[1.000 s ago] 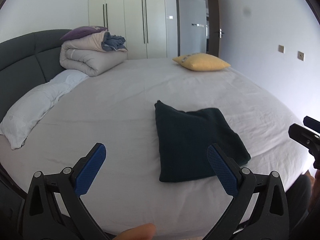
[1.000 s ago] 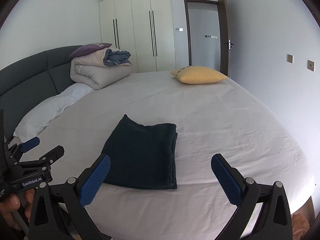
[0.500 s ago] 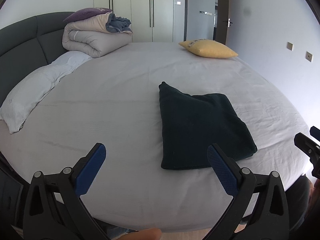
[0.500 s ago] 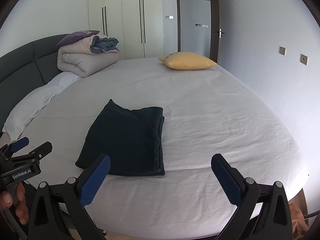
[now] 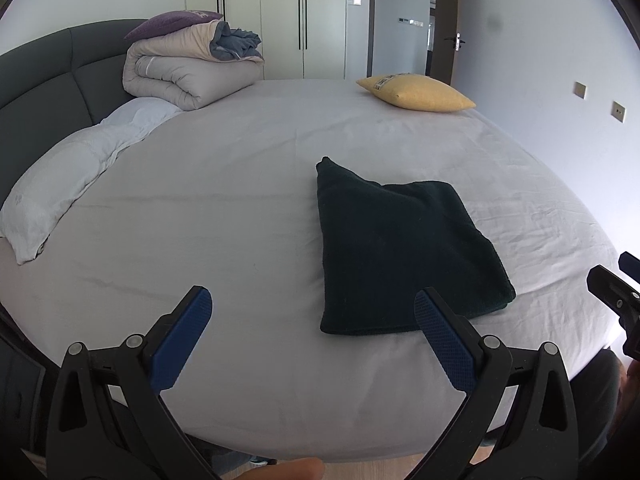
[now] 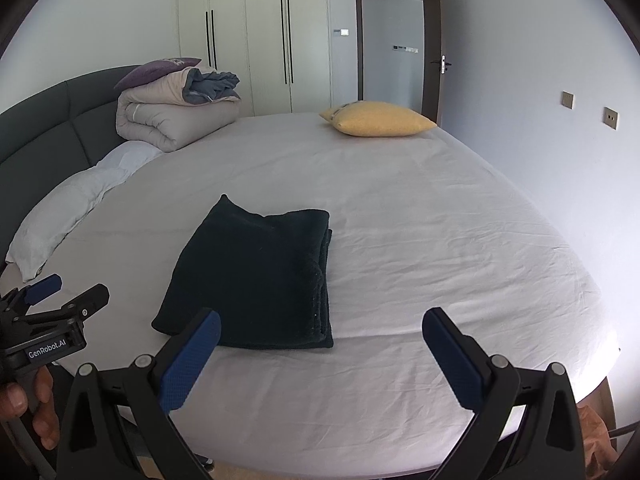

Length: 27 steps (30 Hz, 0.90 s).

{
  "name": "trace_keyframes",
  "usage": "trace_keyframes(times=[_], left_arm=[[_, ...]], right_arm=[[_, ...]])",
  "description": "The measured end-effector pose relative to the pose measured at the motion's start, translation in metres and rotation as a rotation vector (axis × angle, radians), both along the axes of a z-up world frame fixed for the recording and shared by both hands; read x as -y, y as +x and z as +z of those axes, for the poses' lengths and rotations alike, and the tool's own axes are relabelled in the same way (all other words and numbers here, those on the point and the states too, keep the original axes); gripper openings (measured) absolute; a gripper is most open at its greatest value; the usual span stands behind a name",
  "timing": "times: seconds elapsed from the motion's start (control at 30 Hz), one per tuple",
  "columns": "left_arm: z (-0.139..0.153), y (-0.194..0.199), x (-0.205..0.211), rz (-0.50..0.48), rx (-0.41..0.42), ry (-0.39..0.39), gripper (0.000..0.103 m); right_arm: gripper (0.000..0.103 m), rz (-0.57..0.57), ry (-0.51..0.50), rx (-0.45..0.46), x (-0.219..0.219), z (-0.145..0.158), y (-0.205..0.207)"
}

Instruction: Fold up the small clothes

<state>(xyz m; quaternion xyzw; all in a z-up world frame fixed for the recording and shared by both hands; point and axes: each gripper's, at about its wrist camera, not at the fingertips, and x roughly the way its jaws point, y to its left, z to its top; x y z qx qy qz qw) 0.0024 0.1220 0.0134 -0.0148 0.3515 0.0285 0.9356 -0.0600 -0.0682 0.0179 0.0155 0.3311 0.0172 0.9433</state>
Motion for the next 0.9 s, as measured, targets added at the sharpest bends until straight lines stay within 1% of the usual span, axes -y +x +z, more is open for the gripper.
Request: trace_keyframes(times=[0.9], left_arm=[[-0.0054, 0.0023, 0.0024, 0.001, -0.012, -0.005, 0.103]], right_arm=[[0.103, 0.007, 0.002, -0.012, -0.003, -0.0029, -0.0006]])
